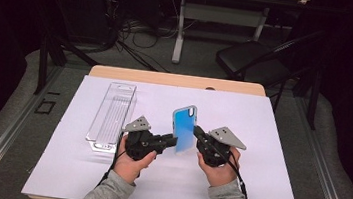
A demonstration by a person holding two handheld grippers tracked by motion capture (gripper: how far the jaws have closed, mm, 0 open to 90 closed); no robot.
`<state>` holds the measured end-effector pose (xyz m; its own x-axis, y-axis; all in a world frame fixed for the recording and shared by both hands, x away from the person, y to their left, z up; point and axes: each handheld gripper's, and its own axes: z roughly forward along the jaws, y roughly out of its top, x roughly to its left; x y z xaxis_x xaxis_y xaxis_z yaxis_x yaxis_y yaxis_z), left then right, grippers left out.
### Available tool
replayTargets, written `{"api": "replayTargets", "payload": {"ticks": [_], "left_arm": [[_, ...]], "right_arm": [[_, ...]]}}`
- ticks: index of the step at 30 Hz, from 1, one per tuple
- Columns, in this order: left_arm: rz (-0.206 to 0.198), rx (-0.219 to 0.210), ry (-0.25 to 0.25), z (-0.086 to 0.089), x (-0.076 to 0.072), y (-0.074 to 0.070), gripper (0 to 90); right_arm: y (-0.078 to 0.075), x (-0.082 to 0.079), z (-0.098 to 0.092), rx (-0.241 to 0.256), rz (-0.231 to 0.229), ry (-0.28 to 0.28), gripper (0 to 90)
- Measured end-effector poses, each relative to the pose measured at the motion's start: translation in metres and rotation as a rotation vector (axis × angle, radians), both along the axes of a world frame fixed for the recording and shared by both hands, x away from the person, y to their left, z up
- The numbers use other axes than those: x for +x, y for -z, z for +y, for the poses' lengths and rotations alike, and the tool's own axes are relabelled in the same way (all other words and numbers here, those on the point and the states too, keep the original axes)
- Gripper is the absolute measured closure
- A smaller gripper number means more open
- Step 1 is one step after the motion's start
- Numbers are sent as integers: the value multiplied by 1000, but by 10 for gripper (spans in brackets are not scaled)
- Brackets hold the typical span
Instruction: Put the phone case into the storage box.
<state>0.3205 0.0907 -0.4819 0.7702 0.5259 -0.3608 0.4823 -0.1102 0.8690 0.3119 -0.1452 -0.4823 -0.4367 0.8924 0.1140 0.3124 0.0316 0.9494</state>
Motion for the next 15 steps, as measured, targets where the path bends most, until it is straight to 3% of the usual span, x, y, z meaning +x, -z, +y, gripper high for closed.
{"api": "replayTargets", "payload": {"ticks": [15], "left_arm": [[20,-3,-20,0,-2,-1,814]], "right_arm": [[0,-1,1,0,0,1,891]]}}
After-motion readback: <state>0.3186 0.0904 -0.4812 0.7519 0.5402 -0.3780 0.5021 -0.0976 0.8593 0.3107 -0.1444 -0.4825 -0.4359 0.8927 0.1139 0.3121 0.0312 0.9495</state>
